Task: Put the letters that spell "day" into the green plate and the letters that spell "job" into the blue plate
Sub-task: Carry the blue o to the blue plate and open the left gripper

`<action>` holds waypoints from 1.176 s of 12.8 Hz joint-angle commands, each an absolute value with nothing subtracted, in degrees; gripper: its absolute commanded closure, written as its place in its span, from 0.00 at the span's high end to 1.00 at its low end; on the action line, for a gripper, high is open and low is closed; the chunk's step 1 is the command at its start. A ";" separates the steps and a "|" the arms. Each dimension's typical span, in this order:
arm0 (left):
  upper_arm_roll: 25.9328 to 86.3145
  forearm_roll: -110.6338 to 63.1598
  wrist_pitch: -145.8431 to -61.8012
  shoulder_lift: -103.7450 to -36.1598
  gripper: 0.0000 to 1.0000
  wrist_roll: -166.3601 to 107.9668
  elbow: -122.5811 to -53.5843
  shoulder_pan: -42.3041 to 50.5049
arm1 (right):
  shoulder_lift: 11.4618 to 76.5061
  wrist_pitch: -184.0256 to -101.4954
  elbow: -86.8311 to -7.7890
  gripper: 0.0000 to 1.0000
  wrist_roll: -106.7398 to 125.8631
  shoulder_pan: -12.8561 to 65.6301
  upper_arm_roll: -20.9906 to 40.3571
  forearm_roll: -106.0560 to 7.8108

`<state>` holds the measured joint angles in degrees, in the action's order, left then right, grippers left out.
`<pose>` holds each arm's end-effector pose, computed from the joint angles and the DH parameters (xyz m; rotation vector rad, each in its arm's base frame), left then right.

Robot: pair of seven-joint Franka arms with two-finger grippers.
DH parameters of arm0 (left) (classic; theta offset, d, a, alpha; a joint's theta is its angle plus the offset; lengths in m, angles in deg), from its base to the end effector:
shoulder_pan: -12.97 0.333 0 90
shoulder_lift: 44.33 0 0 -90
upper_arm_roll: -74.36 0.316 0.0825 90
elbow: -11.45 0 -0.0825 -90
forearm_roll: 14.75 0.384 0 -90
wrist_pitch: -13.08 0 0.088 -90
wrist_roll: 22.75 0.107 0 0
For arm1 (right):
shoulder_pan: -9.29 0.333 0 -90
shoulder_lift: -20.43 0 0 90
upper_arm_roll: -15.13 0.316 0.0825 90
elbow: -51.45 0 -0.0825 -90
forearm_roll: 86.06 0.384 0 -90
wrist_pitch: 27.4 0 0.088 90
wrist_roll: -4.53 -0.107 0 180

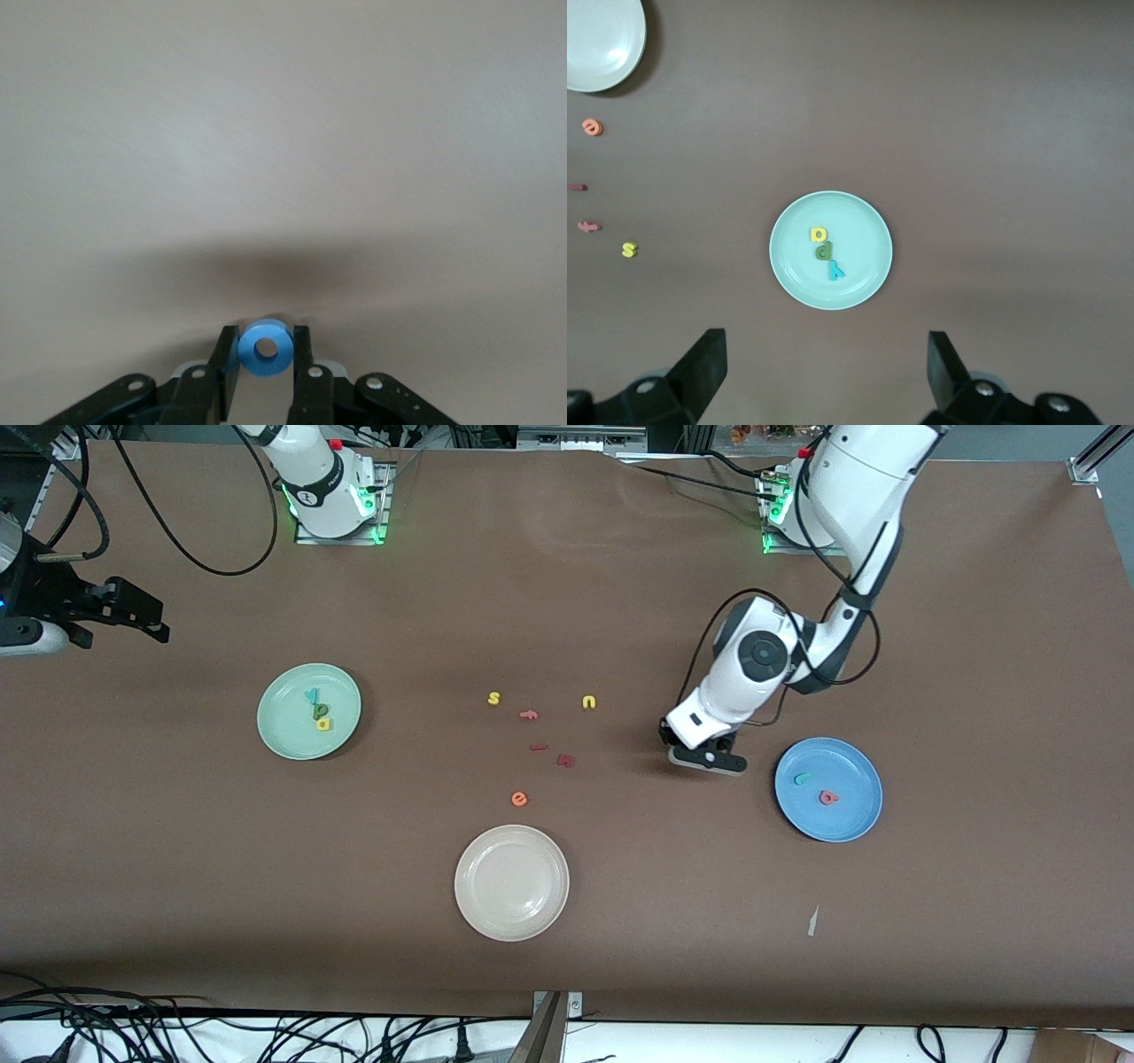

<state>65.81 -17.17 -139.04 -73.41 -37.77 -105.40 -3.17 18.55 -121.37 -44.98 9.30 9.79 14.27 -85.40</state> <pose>0.5545 -0.2515 0.2034 3.0094 -0.1655 0.1117 0.5483 -0.0024 0.5954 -3.1269 -0.1191 0.0150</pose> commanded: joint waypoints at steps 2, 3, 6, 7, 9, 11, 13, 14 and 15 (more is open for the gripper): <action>65.48 -14.48 -130.28 -63.07 0.23 -29.73 -108.24 6.44 | 19.03 -121.53 -44.09 1.00 8.57 8.76 14.69 -85.44; 65.40 -14.48 -130.19 -61.66 0.24 -23.86 -109.56 10.04 | 19.03 -121.53 -44.00 1.00 8.57 8.85 14.78 -85.53; 65.40 -14.66 -130.27 -61.03 0.25 -11.77 -110.62 16.22 | 19.11 -121.53 -44.00 1.00 8.57 8.76 14.69 -85.44; 65.40 -14.66 -130.27 -61.03 0.40 -11.85 -110.89 16.23 | 19.11 -121.53 -44.00 1.00 8.57 8.85 14.69 -85.44; 65.40 -14.66 -130.27 -60.51 1.00 -11.85 -111.94 16.31 | 19.11 -121.53 -43.91 1.00 8.66 8.85 14.69 -85.44; 65.40 -14.66 -129.84 -57.10 1.00 -11.85 -115.53 16.58 | 19.11 -121.27 -43.91 1.00 8.66 8.85 14.69 -85.44; 65.40 -14.66 -128.61 -53.57 1.00 -11.76 -118.44 17.62 | 19.11 -121.44 -43.91 1.00 8.57 8.85 14.69 -85.44; 65.40 -14.66 -128.52 -52.08 1.00 -11.41 -118.80 18.15 | 19.11 -121.45 -43.91 1.00 8.57 8.85 14.69 -85.44; 65.31 -14.66 -128.25 -49.72 1.00 -11.32 -118.89 17.99 | 19.11 -121.45 -43.91 1.00 8.57 8.85 14.78 -85.44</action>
<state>65.45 -15.55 -129.64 -56.47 -12.13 -115.81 17.31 18.66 -121.60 -44.98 9.07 9.44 14.23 -85.41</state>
